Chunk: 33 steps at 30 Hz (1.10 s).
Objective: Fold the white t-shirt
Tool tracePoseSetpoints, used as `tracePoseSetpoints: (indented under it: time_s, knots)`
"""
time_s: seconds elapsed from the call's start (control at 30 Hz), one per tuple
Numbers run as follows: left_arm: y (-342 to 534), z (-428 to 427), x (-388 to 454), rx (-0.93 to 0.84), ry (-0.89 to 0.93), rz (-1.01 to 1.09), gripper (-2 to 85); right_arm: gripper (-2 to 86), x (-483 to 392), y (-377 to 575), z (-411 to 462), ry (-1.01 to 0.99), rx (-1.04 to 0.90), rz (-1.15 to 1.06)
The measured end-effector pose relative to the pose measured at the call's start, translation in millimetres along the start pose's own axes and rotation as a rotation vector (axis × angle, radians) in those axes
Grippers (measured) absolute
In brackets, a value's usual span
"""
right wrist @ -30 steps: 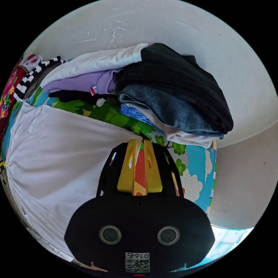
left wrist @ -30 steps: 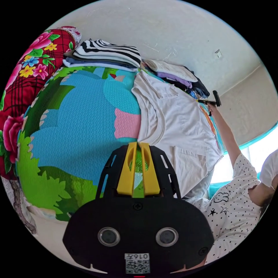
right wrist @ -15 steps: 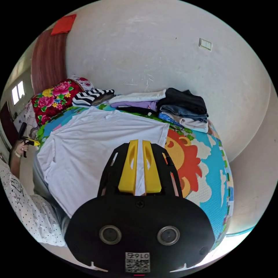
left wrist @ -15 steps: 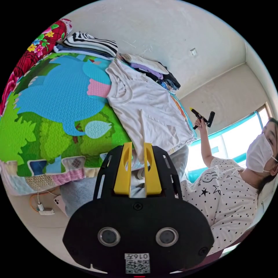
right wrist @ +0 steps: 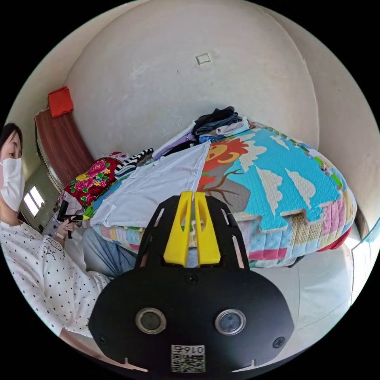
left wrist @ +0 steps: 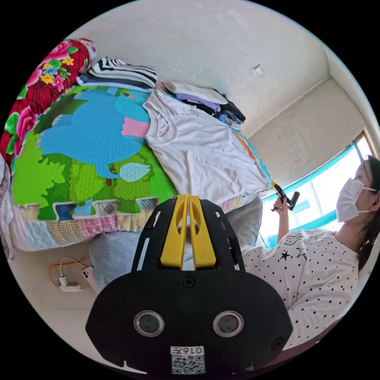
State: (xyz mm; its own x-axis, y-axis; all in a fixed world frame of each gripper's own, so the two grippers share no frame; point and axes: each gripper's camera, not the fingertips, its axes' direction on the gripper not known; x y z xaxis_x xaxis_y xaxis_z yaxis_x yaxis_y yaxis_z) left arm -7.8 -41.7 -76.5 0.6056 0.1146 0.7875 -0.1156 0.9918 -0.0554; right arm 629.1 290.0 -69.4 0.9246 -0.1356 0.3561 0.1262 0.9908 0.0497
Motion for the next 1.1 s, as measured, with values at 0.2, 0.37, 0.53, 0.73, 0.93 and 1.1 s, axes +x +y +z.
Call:
tracePoseSetpoints:
  time_s: [0.2,0.37,0.53,0.73,0.93,1.1]
  knots:
    - [-26.9,6.7,164.6,0.052,-0.099,0.362,2.7,6.8,18.9,51.6,-13.9,-0.138,0.026,0.144]
    - [-56.2,64.0,302.5,0.015,0.063,0.663,5.6,7.6,18.4,67.4,-27.4,-0.112,0.068,0.103]
    - [-82.8,113.6,410.3,-0.046,0.319,0.794,6.4,8.2,-5.8,66.6,-22.7,0.021,-0.006,-0.098]
    - [-91.9,147.8,518.1,-0.104,0.288,0.887,6.4,3.0,-18.5,74.0,-30.7,0.083,-0.069,-0.283]
    - [-86.1,160.6,620.7,-0.086,0.201,1.007,8.3,0.3,3.3,56.3,-51.0,-0.122,-0.057,-0.268]
    - [-75.3,151.2,689.2,0.061,0.013,1.024,7.5,0.1,18.9,27.2,-53.8,-0.285,-0.071,-0.221]
